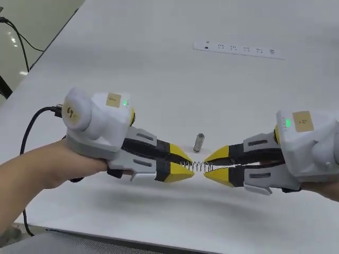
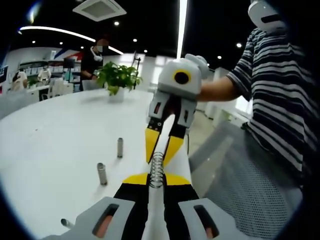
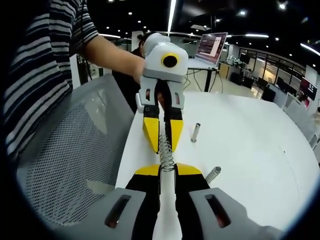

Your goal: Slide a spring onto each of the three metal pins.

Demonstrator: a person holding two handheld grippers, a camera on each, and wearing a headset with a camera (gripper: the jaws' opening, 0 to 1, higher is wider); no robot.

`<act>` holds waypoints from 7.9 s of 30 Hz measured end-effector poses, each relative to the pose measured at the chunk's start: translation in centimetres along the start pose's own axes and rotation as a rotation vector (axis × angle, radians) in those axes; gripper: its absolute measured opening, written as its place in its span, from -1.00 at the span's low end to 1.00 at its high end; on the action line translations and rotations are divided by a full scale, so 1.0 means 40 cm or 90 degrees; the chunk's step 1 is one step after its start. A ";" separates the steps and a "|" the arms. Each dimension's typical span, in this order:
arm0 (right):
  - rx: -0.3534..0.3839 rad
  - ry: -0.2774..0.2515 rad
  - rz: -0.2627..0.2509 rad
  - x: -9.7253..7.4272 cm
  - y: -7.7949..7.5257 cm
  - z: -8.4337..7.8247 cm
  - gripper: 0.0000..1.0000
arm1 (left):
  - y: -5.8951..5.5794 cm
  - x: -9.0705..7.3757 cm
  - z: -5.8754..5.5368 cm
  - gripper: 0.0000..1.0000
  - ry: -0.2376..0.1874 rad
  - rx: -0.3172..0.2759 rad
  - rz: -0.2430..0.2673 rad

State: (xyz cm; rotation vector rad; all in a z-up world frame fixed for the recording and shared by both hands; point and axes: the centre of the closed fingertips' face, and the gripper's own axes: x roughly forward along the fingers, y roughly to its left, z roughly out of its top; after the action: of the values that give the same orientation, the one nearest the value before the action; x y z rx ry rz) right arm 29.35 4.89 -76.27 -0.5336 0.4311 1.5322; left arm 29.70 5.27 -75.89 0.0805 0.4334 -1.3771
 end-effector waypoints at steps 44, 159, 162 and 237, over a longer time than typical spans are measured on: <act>-0.049 -0.069 0.003 0.024 0.010 0.140 -0.87 | 0.000 0.009 -0.003 -0.88 0.016 0.011 0.017; 0.007 -0.096 -0.076 0.181 -0.170 0.190 -0.87 | 0.133 -0.331 -0.094 0.96 -0.058 -0.115 0.304; 0.017 -0.102 -0.076 0.190 -0.179 0.198 -0.87 | 0.134 -0.330 -0.099 0.96 -0.053 -0.116 0.304; 0.077 0.003 -0.092 0.363 -0.195 0.072 -0.85 | 0.142 -0.327 -0.096 0.96 -0.064 -0.122 0.308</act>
State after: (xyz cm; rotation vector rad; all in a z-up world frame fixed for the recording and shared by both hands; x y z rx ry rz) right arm 36.98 18.66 -81.86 -0.4641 0.4746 1.3576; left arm 32.51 19.78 -76.03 -0.0398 0.4255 -0.8555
